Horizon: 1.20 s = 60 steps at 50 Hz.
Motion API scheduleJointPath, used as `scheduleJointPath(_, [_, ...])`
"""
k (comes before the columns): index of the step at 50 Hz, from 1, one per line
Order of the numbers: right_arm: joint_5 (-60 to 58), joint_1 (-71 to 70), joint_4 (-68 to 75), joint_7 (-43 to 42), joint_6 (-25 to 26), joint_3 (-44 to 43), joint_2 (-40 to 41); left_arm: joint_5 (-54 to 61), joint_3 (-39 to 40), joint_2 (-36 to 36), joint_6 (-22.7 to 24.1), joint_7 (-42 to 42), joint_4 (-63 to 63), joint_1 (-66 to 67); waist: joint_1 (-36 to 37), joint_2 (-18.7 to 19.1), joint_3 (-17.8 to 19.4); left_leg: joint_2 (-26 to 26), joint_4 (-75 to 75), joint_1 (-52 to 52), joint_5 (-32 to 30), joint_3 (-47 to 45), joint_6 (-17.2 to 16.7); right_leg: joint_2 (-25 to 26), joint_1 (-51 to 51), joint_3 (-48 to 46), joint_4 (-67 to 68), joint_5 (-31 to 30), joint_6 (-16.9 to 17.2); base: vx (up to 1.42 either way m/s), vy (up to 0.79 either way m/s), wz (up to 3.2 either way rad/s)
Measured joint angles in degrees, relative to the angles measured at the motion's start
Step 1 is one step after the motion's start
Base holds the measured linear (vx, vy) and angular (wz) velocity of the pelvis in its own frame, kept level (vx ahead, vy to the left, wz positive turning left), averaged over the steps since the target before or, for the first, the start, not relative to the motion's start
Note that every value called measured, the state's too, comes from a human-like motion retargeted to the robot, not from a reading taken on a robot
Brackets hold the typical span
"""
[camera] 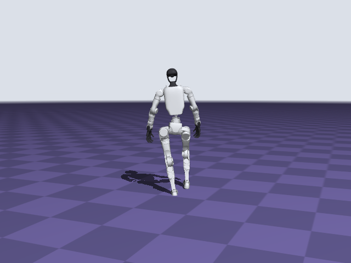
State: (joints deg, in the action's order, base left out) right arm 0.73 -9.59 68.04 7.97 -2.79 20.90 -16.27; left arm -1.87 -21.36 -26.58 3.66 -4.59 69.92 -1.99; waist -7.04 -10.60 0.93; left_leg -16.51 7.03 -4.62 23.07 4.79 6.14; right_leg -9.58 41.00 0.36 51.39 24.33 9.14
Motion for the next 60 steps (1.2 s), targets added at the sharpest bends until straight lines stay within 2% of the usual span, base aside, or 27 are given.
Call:
scheduleJointPath(2, [-0.1,0.5,0.4,0.5,0.0,-0.4,0.4,-0.7,0.2,-0.1,0.5,-0.2,0.2,0.5,0.6,0.9,-0.5,1.5,-2.2,-3.2,0.4,0.3,-0.4,1.7,0.5,-0.8,-10.0,-2.5,1.8,0.68,-0.03,-0.25])
scheduleJointPath(5, [-0.6,1.7,0.7,0.9,-0.1,-1.0,0.7,-1.6,0.6,0.4,0.8,-0.3,0.5,1.6,0.8,0.4,-1.7,1.2,-0.6,-5.8,2.4,0.2,-0.8,2.1,2.4,-0.2,-15.0,-3.7,3.5,0.69,-0.07,-0.16])
scheduleJointPath(8, [-1.3,3.4,1.0,0.7,-0.1,-1.6,0.7,-2.0,1.2,1.7,0.9,-0.1,0.7,3.4,1.2,0.1,-3.7,1.0,3.7,-7.6,3.4,-0.9,-1.9,2.8,3.3,0.8,-11.2,-5.5,2.7,0.74,-0.12,-0.22])
scheduleJointPath(11, [-2.2,5.0,1.2,0.2,-0.2,-2.0,0.4,-2.2,2.0,3.2,0.6,-0.4,1.4,5.5,1.4,1.0,-5.0,1.9,14.3,-7.7,3.1,-0.1,-4.2,5.1,1.4,1.3,-5.0,-5.7,0.3,0.79,-0.15,-0.21])
scheduleJointPath(12, [-2.5,5.4,1.1,0.0,-0.2,-2.1,0.1,-2.1,2.3,3.8,0.5,-0.8,1.6,6.1,1.2,2.4,-4.8,3.7,21.5,-6.4,3.4,-0.2,-5.5,6.7,-0.3,0.4,-3.8,-5.0,-0.9,0.75,-0.15,0.07])
scheduleJointPath(13, [-2.8,5.7,0.8,-0.1,-0.2,-2.1,-0.5,-2.0,2.7,4.3,0.3,-1.5,1.8,6.3,0.6,5.8,-3.7,7.9,33.6,-3.5,5.1,-0.5,-7.3,9.6,-3.5,-2.5,-4.2,-3.8,-2.8,0.71,-0.14,0.10])
scheduleJointPath(15, [-3.1,6.7,0.7,-0.8,-0.3,-1.9,-0.9,-1.9,2.8,5.6,0.2,-1.9,1.6,7.1,0.9,8.5,-3.4,11.8,48.7,0.7,0.9,-2.2,-9.9,12.7,-5.4,-3.5,-1.7,-0.9,-5.6,0.65,-0.12,-0.15])
scheduleJointPath(16, [-3.2,6.5,0.7,-1.1,-0.2,-2.1,-1.4,-1.9,2.7,6.1,0.0,-2.6,1.0,6.4,1.5,11.6,-3.9,16.2,57.0,5.8,-0.2,-2.4,-10.5,15.7,-6.4,-5.2,-4.0,-0.7,-7.0,0.61,-0.10,-0.35])
scheduleJointPath(17, [-3.4,6.5,0.7,-1.4,-0.2,-2.2,-1.8,-1.8,2.7,6.6,-0.1,-3.0,0.2,5.9,2.1,13.8,-4.2,19.8,64.1,10.2,-0.9,-2.9,-10.5,18.0,-7.3,-6.2,-5.4,-0.1,-8.2,0.61,-0.09,-0.35])
scheduleJointPath(18, [-3.5,6.8,0.8,-1.9,-0.2,-2.0,-2.0,-1.8,2.4,7.0,0.0,-2.8,-0.7,5.7,2.8,14.4,-4.5,21.8,68.8,13.3,-0.5,-4.0,-9.4,18.8,-8.0,-6.0,-5.0,1.3,-8.8,0.62,-0.08,-0.36])
scheduleJointPath(20, [-3.8,5.8,1.6,-2.4,0.0,-2.5,-2.5,-1.5,2.3,6.6,-0.2,-3.0,-3.2,3.7,4.6,14.9,-5.4,25.1,75.2,21.8,2.1,-5.0,-6.3,20.3,-10.6,-5.4,-9.1,1.8,-9.3,0.62,-0.06,-0.33])
scheduleJointPath(22, [-3.8,5.2,2.2,-2.9,0.0,-2.6,-2.6,-1.1,2.6,6.1,0.0,-2.5,-5.8,2.6,6.3,14.4,-5.7,26.0,76.5,28.5,6.1,-6.1,-3.7,20.8,-13.7,-4.1,-11.6,3.0,-9.2,0.61,-0.03,-0.34])
scheduleJointPath(25, [-3.5,4.3,2.5,-3.0,0.0,-3.0,-2.6,0.0,3.8,5.3,0.5,-1.3,-9.3,1.7,8.5,13.1,-5.5,25.2,70.5,36.3,10.7,-8.0,-1.6,20.5,-19.0,-1.6,-15.2,4.9,-8.7,0.62,-0.01,-0.37])
scheduleJointPath(28, [-2.8,3.4,2.4,-2.8,-0.4,-3.2,-2.6,0.5,5.1,5.2,0.9,-0.5,-10.5,1.6,9.6,11.8,-5.5,22.5,56.3,40.7,10.2,-9.7,-2.7,18.7,-23.4,0.9,-18.2,6.8,-8.4,0.65,0.01,-0.38])
scheduleJointPath(31, [-2.7,2.4,2.0,-2.4,-0.9,-3.0,-2.7,1.0,6.0,5.7,1.0,0.3,-9.5,1.4,9.3,10.5,-6.6,18.0,37.0,41.9,4.5,-10.6,-5.6,15.9,-26.4,3.0,-20.9,8.5,-8.0,0.64,0.03,-0.33])
scheduleJointPath(33, [-2.9,2.2,1.6,-2.3,-1.1,-3.0,-2.6,1.0,6.3,6.3,0.9,0.5,-8.6,2.0,9.0,10.6,-7.4,16.4,29.6,43.1,2.1,-10.3,-7.4,15.6,-27.2,4.0,-19.7,10.5,-8.1,0.60,0.06,-0.40])
scheduleJointPath(35, [-3.2,1.4,1.2,-2.1,-1.0,-3.2,-2.8,0.9,7.1,6.8,0.7,0.6,-7.1,1.7,8.3,9.0,-8.3,12.5,13.9,37.9,-5.2,-11.0,-8.1,12.8,-28.9,5.5,-20.0,12.4,-7.8,0.61,0.09,-0.31])
scheduleJointPath(38, [-3.3,1.9,0.9,-2.6,-1.0,-3.5,-2.4,0.7,8.0,7.6,0.0,0.9,-5.5,3.0,7.9,8.3,-9.6,10.6,15.5,37.8,-7.7,-12.0,-7.4,11.4,-29.1,6.9,-14.2,16.2,-7.9,0.56,0.10,-0.44])
scheduleJointPath(41, [-3.4,2.7,0.9,-2.9,-0.9,-4.2,-1.7,0.4,8.8,8.3,-0.8,1.0,-3.4,3.7,7.2,6.4,-10.3,7.8,17.9,36.1,-8.2,-13.7,-5.0,8.0,-29.2,6.4,-7.0,18.8,-6.8,0.52,0.12,-0.46])
scheduleJointPath(46, [-3.5,3.6,1.0,-3.0,-0.6,-4.9,-0.8,-0.6,8.6,8.6,-1.3,0.9,-1.2,3.7,4.6,2.7,-10.5,2.2,17.4,31.6,-5.6,-15.9,-0.6,0.8,-26.2,6.6,8.3,16.6,-2.9,0.43,0.12,-0.18])
scheduleJointPath(50, [-4.0,3.6,1.0,-2.9,-0.7,-4.6,-0.4,-2.1,7.5,8.0,-1.4,1.0,-0.8,2.8,2.2,1.5,-10.4,-0.4,13.5,27.2,-5.1,-16.4,0.5,-4.9,-20.3,4.7,14.7,16.6,-2.9,0.35,0.08,-0.26])
scheduleJointPath(53, [-4.4,3.0,1.3,-3.0,-0.6,-4.5,-0.2,-3.5,6.9,7.5,-1.4,1.1,-0.8,1.1,1.2,2.4,-10.1,-0.6,5.4,21.5,-7.6,-15.2,0.0,-6.0,-16.2,3.1,10.3,17.9,-4.3,0.31,0.02,-0.38])
scheduleJointPath(55, [-4.6,2.4,1.6,-2.9,-0.5,-4.5,-0.1,-4.3,6.6,7.0,-1.4,1.1,-1.0,-0.3,1.3,4.6,-10.1,1.6,0.6,18.3,-8.8,-13.9,-0.6,-3.5,-14.9,1.7,3.3,16.9,-5.1,0.29,-0.02,-0.39])
scheduleJointPath(60, [-4.9,3.2,3.3,-2.6,0.0,-4.6,0.4,-5.2,5.1,7.1,-0.7,1.0,-1.8,-1.6,1.3,5.6,-10.7,2.9,-3.0,14.7,-9.2,-12.7,-1.2,-0.7,-13.8,2.2,-8.6,12.5,-4.1,0.24,-0.05,-0.35])
